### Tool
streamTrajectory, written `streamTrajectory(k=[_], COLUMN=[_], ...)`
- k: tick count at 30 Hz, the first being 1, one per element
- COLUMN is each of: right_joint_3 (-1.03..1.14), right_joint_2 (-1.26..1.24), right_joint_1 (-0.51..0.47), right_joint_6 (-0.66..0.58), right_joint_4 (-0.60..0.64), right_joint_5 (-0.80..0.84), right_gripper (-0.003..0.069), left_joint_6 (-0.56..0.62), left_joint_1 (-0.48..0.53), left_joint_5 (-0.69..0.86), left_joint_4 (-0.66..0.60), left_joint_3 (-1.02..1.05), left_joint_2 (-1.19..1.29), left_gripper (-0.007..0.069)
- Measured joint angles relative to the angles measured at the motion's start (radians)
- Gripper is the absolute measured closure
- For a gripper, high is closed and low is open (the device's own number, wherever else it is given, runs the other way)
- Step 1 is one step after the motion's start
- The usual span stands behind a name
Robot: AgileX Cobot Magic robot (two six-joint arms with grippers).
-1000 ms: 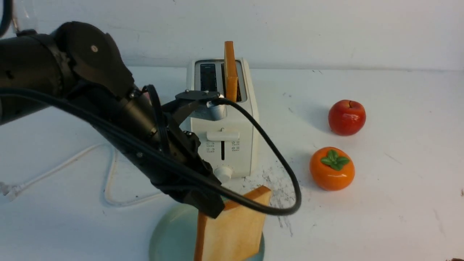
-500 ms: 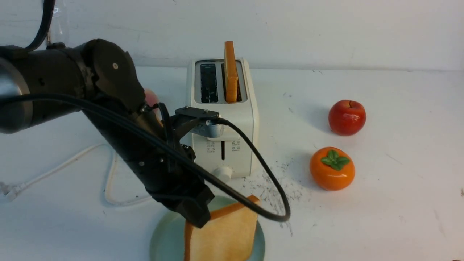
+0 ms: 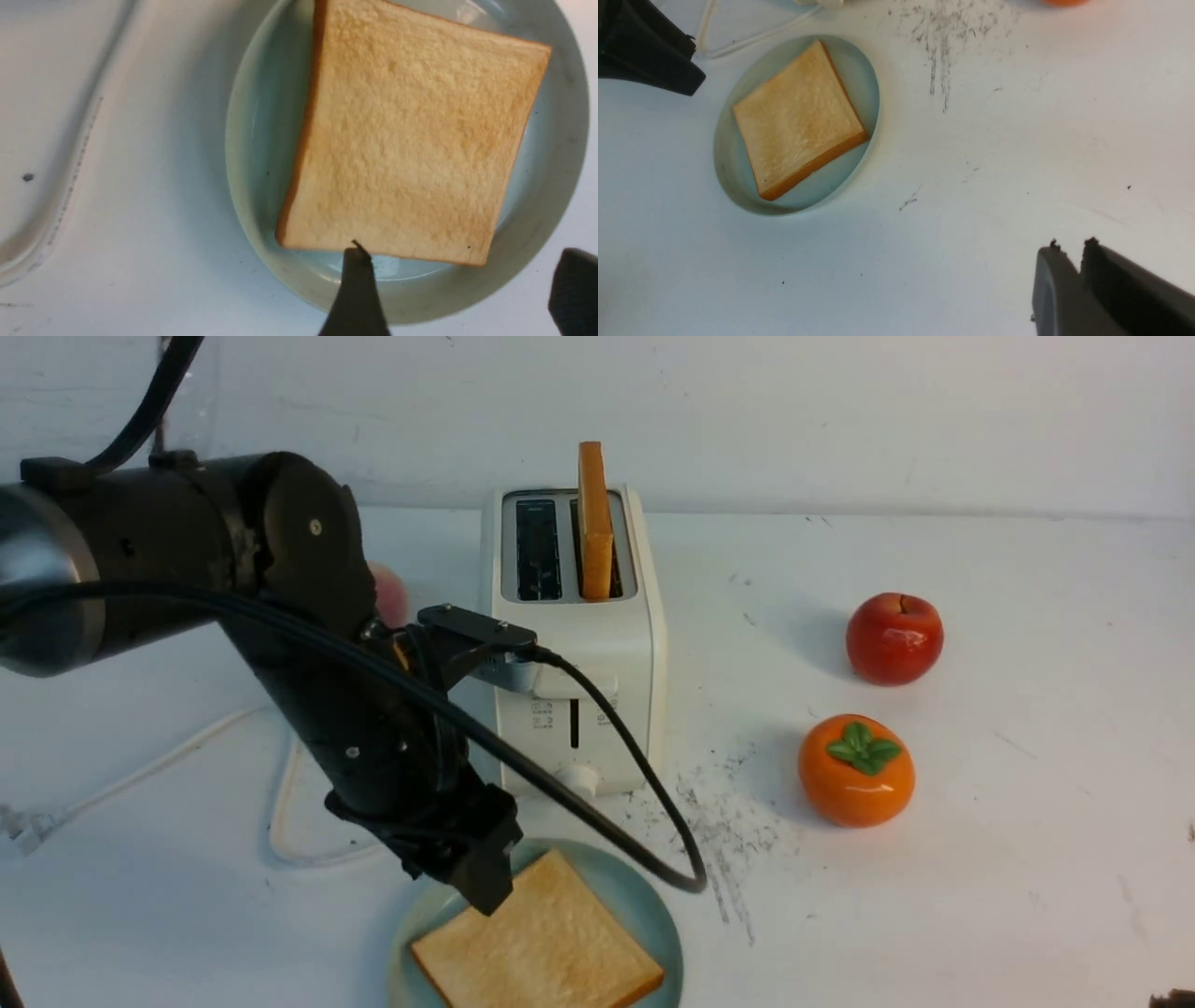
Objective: Take toasted bread from bread machine on white table place on plate.
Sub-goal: 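Place the slice of bread on the plate with the left gripper, then grasp the toast slice in the toaster and pull it up out of the slot with the right gripper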
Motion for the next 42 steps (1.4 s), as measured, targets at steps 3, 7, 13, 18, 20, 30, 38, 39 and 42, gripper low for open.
streamTrajectory(k=[3, 7, 13, 18, 20, 30, 38, 39, 42], right_joint_3=[-0.050, -0.154, -0.270, -0.375, -0.428, -0.713, -0.965, -0.987, -1.044], right_joint_2=[0.007, 0.086, 0.263, 0.425, 0.492, 0.869, 1.172, 1.198, 1.282], right_joint_1=[0.000, 0.000, 0.000, 0.043, 0.111, 0.426, 0.489, 0.490, 0.490], right_joint_6=[-0.001, -0.003, -0.021, -0.060, -0.063, -0.064, -0.064, -0.064, -0.064], right_joint_4=[0.000, 0.009, 0.077, 0.135, 0.137, 0.062, 0.062, 0.063, 0.063], right_joint_5=[0.006, 0.041, 0.089, 0.047, 0.002, -0.351, -0.581, -0.598, -0.647], right_gripper=[0.0576, 0.0610, 0.0659, 0.0659, 0.0659, 0.0559, 0.0242, 0.0213, 0.0132], left_joint_6=[-0.086, -0.318, -0.497, -0.581, -0.635, -0.818, -0.881, -0.881, -0.882], left_joint_1=[0.000, 0.000, 0.000, 0.000, 0.000, 0.000, 0.000, 0.000, 0.000], left_joint_5=[0.036, 0.047, 0.019, -0.102, -0.160, -0.297, -0.270, -0.260, -0.224], left_joint_4=[0.079, 0.218, 0.319, 0.324, 0.325, 0.327, 0.318, 0.316, 0.311], left_joint_3=[-0.044, -0.087, -0.068, 0.073, 0.180, 0.630, 0.757, 0.757, 0.757], left_joint_2=[-0.010, -0.092, -0.305, -0.636, -0.792, -1.415, -1.689, -1.692, -1.693], left_gripper=[0.0079, 0.0237, 0.0634, 0.0638, 0.0638, 0.0638, 0.0638, 0.0638, 0.0638])
